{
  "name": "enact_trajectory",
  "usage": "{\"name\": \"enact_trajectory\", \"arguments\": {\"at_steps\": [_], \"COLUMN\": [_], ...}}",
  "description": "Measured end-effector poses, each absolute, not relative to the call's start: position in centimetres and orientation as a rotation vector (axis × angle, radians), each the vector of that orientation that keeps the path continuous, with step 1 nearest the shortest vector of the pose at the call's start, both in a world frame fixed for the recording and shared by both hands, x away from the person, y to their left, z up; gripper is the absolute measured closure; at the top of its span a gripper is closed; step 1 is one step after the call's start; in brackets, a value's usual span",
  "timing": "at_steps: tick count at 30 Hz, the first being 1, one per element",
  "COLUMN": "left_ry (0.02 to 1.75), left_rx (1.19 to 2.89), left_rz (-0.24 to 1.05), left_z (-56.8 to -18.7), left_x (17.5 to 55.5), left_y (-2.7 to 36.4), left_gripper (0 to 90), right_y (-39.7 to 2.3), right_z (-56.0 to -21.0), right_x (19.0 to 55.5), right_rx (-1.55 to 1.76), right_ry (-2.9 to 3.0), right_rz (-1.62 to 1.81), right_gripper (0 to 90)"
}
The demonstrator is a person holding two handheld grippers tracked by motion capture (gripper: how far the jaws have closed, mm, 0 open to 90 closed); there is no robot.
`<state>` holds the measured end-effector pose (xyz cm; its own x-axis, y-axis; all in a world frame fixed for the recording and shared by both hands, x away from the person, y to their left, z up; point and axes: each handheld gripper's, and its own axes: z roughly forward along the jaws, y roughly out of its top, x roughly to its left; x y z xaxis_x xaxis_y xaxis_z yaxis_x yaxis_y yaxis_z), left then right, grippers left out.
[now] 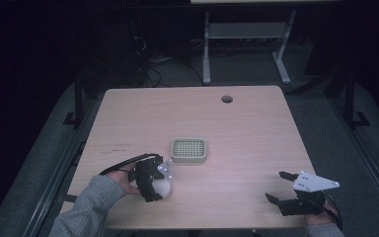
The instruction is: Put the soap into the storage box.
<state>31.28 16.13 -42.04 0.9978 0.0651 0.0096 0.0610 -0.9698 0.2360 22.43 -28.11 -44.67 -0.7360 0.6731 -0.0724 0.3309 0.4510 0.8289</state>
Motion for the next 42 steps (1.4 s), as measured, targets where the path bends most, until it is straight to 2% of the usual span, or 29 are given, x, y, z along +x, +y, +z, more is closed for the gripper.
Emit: {"name": "enact_trajectory", "arguments": {"at_steps": [11,42], "left_ry": [0.080,0.063], "left_rx": [2.893,2.939], "left_rz": [-0.003,0.030], "left_z": [-42.7,-43.9], "left_x": [31.1,31.0], "left_y": [15.7,15.1], "left_gripper": [19.1,22.1], "right_y": [-28.1,-28.4], "right_z": [-44.6,-44.5], "right_x": [22.4,22.4], "right_rx": [0.843,0.837], "right_ry": [2.311,2.300], "right_rz": [1.199,1.200], "right_gripper": [13.7,13.7]}}
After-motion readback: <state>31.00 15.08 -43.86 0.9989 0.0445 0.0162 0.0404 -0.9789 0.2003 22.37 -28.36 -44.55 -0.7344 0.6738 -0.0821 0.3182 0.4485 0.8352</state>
